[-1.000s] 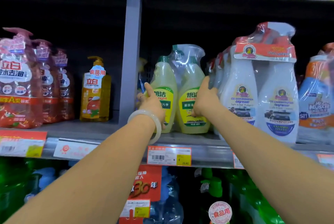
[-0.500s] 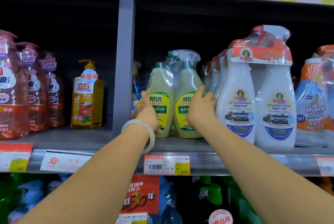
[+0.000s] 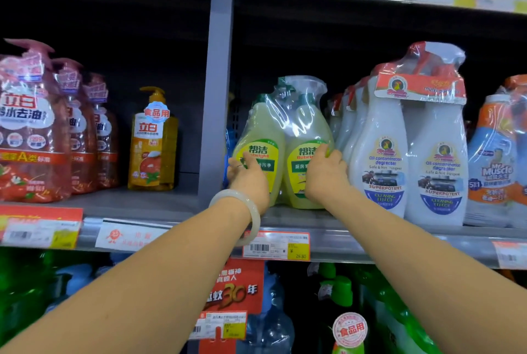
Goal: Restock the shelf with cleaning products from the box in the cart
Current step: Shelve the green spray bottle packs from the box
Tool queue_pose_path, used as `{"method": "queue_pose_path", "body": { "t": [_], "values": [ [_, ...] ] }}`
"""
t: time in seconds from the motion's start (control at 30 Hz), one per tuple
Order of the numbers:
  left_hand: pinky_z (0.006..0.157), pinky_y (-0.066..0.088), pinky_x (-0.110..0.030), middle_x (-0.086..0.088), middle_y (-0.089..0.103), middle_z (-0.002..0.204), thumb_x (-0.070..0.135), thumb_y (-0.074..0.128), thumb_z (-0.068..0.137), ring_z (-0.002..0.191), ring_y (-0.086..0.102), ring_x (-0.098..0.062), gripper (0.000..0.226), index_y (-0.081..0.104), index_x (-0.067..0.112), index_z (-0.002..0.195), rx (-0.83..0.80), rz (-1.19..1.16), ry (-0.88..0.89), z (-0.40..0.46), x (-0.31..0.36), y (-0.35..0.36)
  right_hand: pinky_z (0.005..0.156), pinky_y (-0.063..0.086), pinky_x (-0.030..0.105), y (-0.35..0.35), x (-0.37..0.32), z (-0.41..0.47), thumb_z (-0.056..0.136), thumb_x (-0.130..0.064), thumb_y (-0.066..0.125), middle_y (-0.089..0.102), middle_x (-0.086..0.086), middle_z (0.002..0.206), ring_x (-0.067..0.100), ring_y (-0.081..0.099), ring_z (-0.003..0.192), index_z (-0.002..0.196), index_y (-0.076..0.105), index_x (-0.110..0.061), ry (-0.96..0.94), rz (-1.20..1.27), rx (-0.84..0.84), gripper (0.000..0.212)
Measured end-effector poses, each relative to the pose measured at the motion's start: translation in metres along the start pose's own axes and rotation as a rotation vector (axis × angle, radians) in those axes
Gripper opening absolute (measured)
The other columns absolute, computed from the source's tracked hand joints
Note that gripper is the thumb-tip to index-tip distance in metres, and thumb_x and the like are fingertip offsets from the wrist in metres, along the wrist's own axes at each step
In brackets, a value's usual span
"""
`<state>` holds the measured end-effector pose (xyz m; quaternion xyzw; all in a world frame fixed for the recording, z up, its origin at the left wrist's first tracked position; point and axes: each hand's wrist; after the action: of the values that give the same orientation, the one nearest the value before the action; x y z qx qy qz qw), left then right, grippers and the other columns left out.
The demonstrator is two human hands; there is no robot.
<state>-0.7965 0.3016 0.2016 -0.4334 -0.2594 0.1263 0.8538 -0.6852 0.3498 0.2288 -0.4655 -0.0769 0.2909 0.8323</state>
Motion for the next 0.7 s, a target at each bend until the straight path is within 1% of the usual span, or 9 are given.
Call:
{"method": "queue_pose_path", "body": {
  "t": [0.03,0.1,0.17,0.2,0.27,0.37,0.43,0.53,0.7],
  "values": [
    [0.112,0.028,-0.041,-0.026,-0.006,0.155,0.011,0.06,0.09,0.145,0.011,-0.038,0.093,-0.012,0.005,0.149,0.011,-0.015,0.011,-0.006,0.004,-0.005,0.11,0.025,0.038,-0.002,0.0,-0.002,0.09,-0.009,0.055,0.021,0.027,0.145,0.038,0.03,0.132,0.143,0.005,0.009,-0.008,0.003,0.003,0.075],
    [0.108,0.033,-0.037,-0.025,0.013,0.151,0.011,0.065,0.086,0.137,0.028,-0.037,0.085,0.008,0.0,0.148,0.052,-0.01,0.09,-0.018,0.005,-0.014,0.106,0.03,0.037,-0.006,-0.004,-0.009,0.088,-0.012,0.06,0.029,0.024,0.14,0.037,0.035,0.127,0.14,0.02,0.002,-0.04,0.007,0.007,0.067],
    [0.098,0.041,-0.035,-0.018,0.034,0.139,0.012,0.064,0.085,0.123,0.045,-0.033,0.056,0.037,0.002,0.134,0.102,0.003,0.215,-0.029,-0.002,-0.023,0.102,0.035,0.039,-0.009,-0.01,-0.022,0.086,-0.012,0.062,0.034,0.021,0.136,0.038,0.039,0.124,0.133,0.033,-0.003,-0.076,0.005,-0.005,0.056],
    [0.093,0.044,-0.037,-0.015,0.043,0.132,0.011,0.063,0.085,0.116,0.05,-0.032,0.042,0.047,0.004,0.123,0.108,0.005,0.266,-0.037,-0.007,-0.028,0.101,0.037,0.04,-0.01,-0.014,-0.031,0.086,-0.013,0.062,0.035,0.02,0.135,0.038,0.04,0.123,0.131,0.037,-0.004,-0.097,-0.004,-0.018,0.052],
    [0.087,0.05,-0.041,-0.011,0.053,0.121,0.009,0.061,0.085,0.107,0.057,-0.032,0.027,0.057,0.007,0.112,0.139,0.012,0.339,-0.054,-0.022,-0.04,0.099,0.038,0.041,-0.009,-0.027,-0.05,0.086,-0.015,0.064,0.038,0.019,0.133,0.038,0.041,0.122,0.129,0.04,-0.005,-0.128,-0.015,-0.037,0.05],
    [0.086,0.05,-0.043,-0.008,0.055,0.116,0.007,0.057,0.087,0.107,0.056,-0.029,0.026,0.06,0.011,0.112,0.192,0.103,0.426,-0.077,-0.057,-0.063,0.094,0.042,0.039,-0.007,-0.061,-0.08,0.084,-0.018,0.066,0.044,0.018,0.127,0.036,0.047,0.118,0.126,0.045,-0.006,-0.188,-0.018,-0.032,0.048],
    [0.088,0.048,-0.042,-0.008,0.052,0.119,0.008,0.057,0.088,0.111,0.052,-0.028,0.028,0.057,0.01,0.116,0.195,0.179,0.427,-0.088,-0.091,-0.081,0.091,0.042,0.037,-0.005,-0.095,-0.098,0.085,-0.018,0.065,0.046,0.018,0.125,0.035,0.047,0.118,0.122,0.047,-0.004,-0.246,-0.002,-0.037,0.044],
    [0.093,0.046,-0.043,-0.011,0.048,0.123,0.015,0.062,0.085,0.116,0.048,-0.032,0.036,0.051,0.008,0.12,0.129,0.358,0.322,-0.106,-0.159,-0.109,0.091,0.041,0.04,0.003,-0.162,-0.124,0.086,-0.017,0.063,0.043,0.018,0.127,0.037,0.044,0.119,0.124,0.043,-0.004,-0.335,0.018,-0.058,0.045],
    [0.094,0.044,-0.043,-0.014,0.046,0.128,0.019,0.065,0.083,0.121,0.045,-0.033,0.047,0.046,0.008,0.125,-0.002,0.517,0.09,-0.153,-0.301,-0.15,0.092,0.042,0.04,0.031,-0.301,-0.175,0.084,-0.017,0.067,0.043,0.018,0.128,0.035,0.043,0.121,0.126,0.043,-0.005,-0.53,0.11,-0.166,0.049]
  ]
}}
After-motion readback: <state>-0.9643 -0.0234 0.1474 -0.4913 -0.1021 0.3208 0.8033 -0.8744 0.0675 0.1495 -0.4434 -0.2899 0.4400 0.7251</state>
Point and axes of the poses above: each hand's wrist, its own z-axis towards the middle knuckle, its own y-axis out of the palm, x = y × z
